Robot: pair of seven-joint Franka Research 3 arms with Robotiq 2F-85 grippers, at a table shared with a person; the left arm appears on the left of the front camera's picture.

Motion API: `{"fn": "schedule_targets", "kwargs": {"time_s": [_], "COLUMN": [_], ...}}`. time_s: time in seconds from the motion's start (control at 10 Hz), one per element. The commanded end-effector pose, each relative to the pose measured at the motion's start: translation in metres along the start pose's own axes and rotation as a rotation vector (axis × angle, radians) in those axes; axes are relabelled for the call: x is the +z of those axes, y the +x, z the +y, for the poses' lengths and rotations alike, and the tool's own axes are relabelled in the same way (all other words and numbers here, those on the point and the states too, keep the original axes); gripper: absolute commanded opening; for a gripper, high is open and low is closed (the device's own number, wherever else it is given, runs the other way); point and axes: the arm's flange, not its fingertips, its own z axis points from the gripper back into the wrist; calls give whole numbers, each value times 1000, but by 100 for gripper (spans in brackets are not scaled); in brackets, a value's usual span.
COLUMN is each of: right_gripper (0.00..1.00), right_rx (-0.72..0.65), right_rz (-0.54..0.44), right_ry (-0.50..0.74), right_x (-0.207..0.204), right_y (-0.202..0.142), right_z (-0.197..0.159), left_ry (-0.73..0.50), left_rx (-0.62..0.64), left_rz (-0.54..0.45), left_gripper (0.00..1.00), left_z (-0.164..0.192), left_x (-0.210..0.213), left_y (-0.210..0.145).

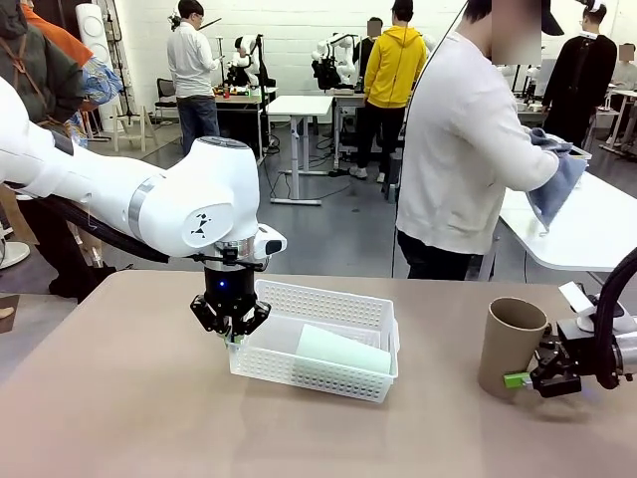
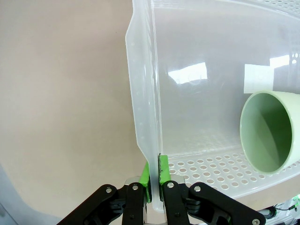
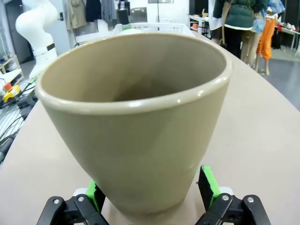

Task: Clean and organize the cups into the basket.
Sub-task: Pick up the Reusable plastic cup from the right side of the table and stack it inside the Organizing basket in the center of the table.

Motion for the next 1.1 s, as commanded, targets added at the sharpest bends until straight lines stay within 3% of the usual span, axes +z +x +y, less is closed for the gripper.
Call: {"fn": "schedule_targets", "kwargs": {"time_s": [0.0,0.1,0.2,0.3,0.4,0.5,0.7,1.0], "right_gripper": [100,42,42,0,36,0,0,0], "right_rx": [-14,-6,-2,0,2,-9,-118,-103], "right_rz": [-13,-17,-19,-20,-21,-20,20,45], "right_ry": [-19,-8,-7,-8,-7,-3,-33,-27], "right_x": [-15,-14,-13,-12,-11,-9,5,47], "right_y": [-5,-6,-6,-6,-7,-4,39,162], "right_z": [-1,0,0,0,1,4,23,43], "left_ry": [11,11,11,11,11,11,11,11], "left_rx": [-2,-2,-2,-2,-2,-2,-2,-2], "left_rz": [-10,-10,-10,-10,-10,-10,-10,-10], "left_gripper": [0,0,0,0,0,0,0,0], "left_z": [1,1,1,1,1,1,1,1], "left_x": [2,2,2,2,2,2,2,2], "left_y": [0,0,0,0,0,0,0,0]}}
